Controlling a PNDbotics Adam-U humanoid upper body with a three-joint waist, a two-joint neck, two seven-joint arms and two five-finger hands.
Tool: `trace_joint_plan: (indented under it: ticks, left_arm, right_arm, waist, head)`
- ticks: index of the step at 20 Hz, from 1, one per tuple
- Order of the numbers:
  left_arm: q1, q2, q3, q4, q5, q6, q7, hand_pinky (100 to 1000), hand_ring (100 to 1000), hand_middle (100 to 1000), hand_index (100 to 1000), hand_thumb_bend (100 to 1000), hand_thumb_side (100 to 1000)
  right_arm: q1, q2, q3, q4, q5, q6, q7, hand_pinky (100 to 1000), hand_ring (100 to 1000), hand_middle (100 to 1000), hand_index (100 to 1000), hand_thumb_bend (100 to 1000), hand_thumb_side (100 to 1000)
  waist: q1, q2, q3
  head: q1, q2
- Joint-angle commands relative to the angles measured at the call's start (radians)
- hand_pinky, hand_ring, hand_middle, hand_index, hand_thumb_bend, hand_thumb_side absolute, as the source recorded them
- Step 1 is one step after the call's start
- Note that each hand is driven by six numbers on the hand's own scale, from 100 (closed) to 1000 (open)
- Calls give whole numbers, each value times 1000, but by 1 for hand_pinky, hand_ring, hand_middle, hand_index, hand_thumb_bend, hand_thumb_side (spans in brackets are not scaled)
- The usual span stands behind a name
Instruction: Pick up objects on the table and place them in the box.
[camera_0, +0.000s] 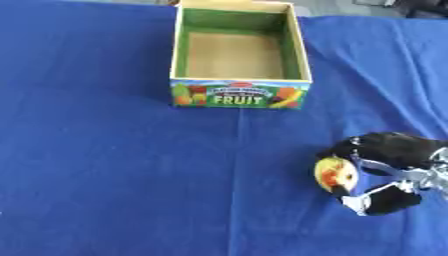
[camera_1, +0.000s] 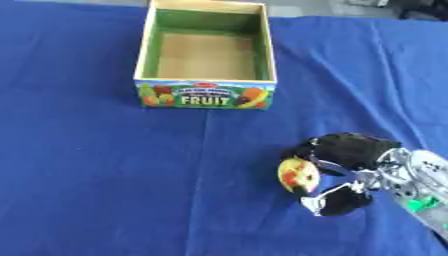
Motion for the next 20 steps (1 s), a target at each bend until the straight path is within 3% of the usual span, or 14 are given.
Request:
trace_joint_plan:
  ticks: [1,6,9,12,20]
  left_arm:
    - [-11,8,-2,-17,-5,2,-6,449,569,558,793,100,965]
    - [-12,6,-4,-17,-7,6,-12,448,572,560,793,100,963]
    - [-12,6,-4,-17,-8,9,-15,448,574,561,792,100,962]
    - [-12,6,-5,-17,-9,13,-19,448,574,562,792,100,960]
    - [-11,6,-6,-17,-11,18,-30,448,574,563,791,100,963]
  right_arm:
    - [4,-15,6,-2,11,2,-31,707,678,670,864,100,453]
    - [0,-13,16,-2,24,-1,-99,642,614,611,691,100,333]
    - [-4,-12,19,-2,22,-1,-141,609,584,581,622,100,280]
    - [-11,-11,20,-2,14,1,-190,568,544,541,578,100,172]
    - [-26,-13,13,-2,-16,8,-287,527,509,495,531,100,171]
  waist:
    - [5,-11,1]
    - [6,-11,3]
    - [6,-12,2]
    - [5,-13,1]
    - [4,-16,1]
  head:
    - [-3,-12]
    - [-3,-14]
    - [-3,-15]
    - [-3,-17]
    - [-3,-18]
